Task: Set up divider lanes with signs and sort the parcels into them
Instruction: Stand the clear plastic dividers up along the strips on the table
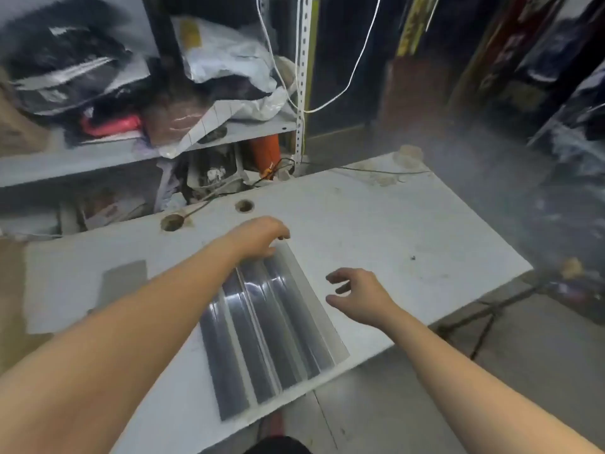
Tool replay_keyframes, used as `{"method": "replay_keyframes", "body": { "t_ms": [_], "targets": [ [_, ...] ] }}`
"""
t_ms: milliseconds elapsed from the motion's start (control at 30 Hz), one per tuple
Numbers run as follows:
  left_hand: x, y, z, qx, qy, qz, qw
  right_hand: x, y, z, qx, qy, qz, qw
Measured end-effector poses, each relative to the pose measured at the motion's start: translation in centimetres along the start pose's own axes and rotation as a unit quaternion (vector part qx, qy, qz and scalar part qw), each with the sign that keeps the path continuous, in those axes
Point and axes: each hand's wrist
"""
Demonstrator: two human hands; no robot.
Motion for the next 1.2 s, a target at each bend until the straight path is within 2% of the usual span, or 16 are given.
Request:
{"method": "replay_keyframes", "body": {
  "t_ms": [167,333,567,967,1200],
  "targets": [
    [-1.8,2.0,2.4,-0.058,0.027,0.032,0.997,1.4,2.9,0.1,-0.030,0.064,0.008,0.997],
    [-3.3,3.2,4.1,-0.048,0.053,0.046,0.996,2.3,4.3,0.7,-0.048,0.104,0.010,0.993],
    [-4.6,3.5,5.8,-0.063,0.046,-0.022,0.997,3.4,4.1,1.1,-0.031,0.122,0.014,0.992],
    [-2.7,-0.8,11.5,0.002,0.020,-0.062,0.998,8.0,-2.9,0.1,-0.023,0.107,-0.034,0.993],
    [4.0,-2.6,17.5,0.056,0.000,-0.061,0.997,14.2,-9.4,-0.7,0.003,0.089,-0.024,0.996]
  ]
}}
Point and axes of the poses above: each hand's wrist, its own z-axis towards the middle knuckle, its own y-axis out of the palm, x = y × z, and after that the axes turned 4 degrees about -x, right-handed
